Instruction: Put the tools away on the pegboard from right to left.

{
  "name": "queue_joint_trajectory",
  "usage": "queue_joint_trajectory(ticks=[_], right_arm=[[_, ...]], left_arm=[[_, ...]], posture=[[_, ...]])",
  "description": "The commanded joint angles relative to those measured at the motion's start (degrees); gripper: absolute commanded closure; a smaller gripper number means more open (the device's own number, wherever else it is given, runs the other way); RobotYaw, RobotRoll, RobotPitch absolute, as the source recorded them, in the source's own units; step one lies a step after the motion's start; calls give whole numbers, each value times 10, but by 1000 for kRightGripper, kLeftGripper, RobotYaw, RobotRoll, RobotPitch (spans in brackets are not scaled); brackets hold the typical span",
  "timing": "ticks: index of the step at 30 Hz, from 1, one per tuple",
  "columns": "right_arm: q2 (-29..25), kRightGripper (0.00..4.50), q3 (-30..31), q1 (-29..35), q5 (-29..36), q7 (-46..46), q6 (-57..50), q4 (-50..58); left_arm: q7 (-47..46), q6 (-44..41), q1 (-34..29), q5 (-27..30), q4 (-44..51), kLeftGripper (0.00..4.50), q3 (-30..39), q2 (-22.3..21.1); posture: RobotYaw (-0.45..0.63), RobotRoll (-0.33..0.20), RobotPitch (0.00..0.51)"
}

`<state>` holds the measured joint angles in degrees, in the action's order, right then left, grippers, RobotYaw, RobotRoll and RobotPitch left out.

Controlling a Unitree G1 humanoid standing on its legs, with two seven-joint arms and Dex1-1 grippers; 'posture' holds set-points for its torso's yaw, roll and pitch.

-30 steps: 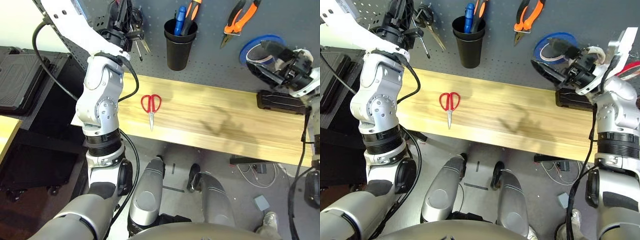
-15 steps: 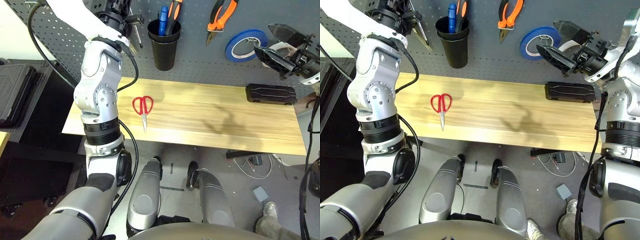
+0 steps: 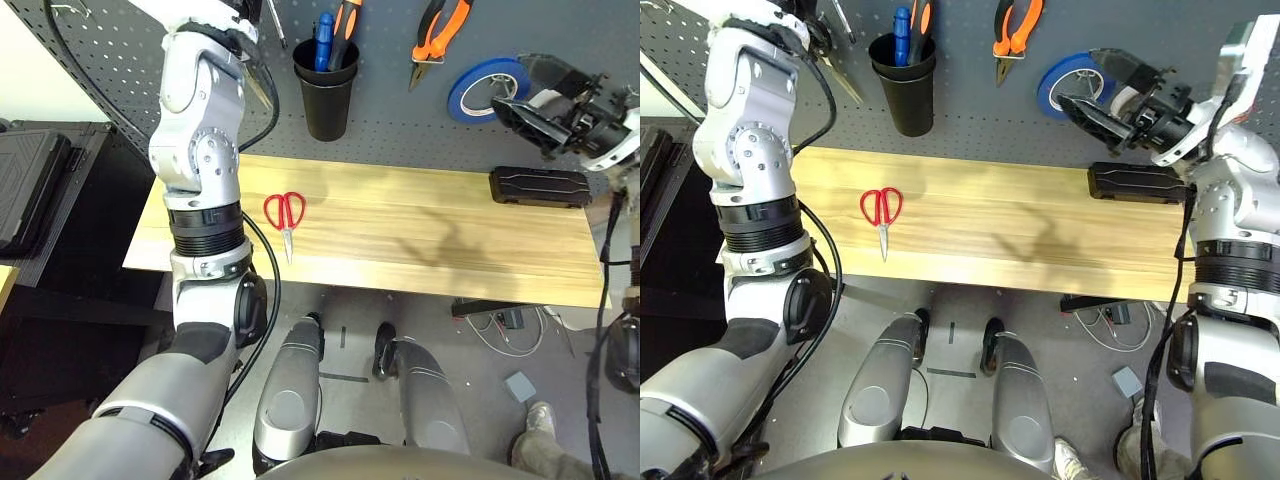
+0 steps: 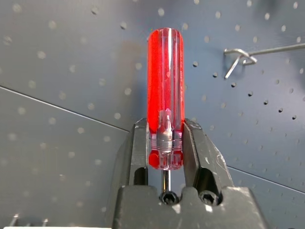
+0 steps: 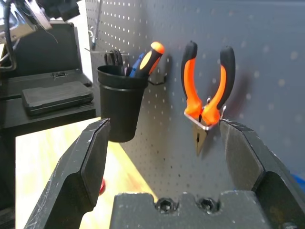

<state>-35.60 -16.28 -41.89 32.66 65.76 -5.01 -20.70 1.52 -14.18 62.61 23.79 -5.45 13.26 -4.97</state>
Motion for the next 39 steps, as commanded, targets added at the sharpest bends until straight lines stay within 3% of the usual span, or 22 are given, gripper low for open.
queue_joint_trajectory(ticks=[1,12,25,26,33,34,39], right_arm=[[8,0,6,-1,-10,-2,15,-10],[32,0,12,-1,-23,-19,35,-8],[50,0,20,2,-30,-33,51,-5],[51,0,22,3,-31,-33,52,-4],[57,0,31,11,-31,-24,55,1],[59,0,32,11,-30,-24,55,2],[64,0,36,9,-27,-21,54,2]], left_arm=[[12,34,15,-12,-27,3637,-11,8],[38,91,14,-47,-114,3637,-36,15],[50,86,-8,-77,-129,3637,-60,20],[51,85,-9,-77,-128,2887,-60,20],[57,75,-13,-73,-109,241,-61,20],[56,73,-13,-72,-105,46,-60,19],[47,63,-12,-73,-80,46,-52,11]], posture=[[222,0,245],[213,0,243],[213,0,244],[213,0,244],[222,0,245],[222,0,245],[231,0,247]])
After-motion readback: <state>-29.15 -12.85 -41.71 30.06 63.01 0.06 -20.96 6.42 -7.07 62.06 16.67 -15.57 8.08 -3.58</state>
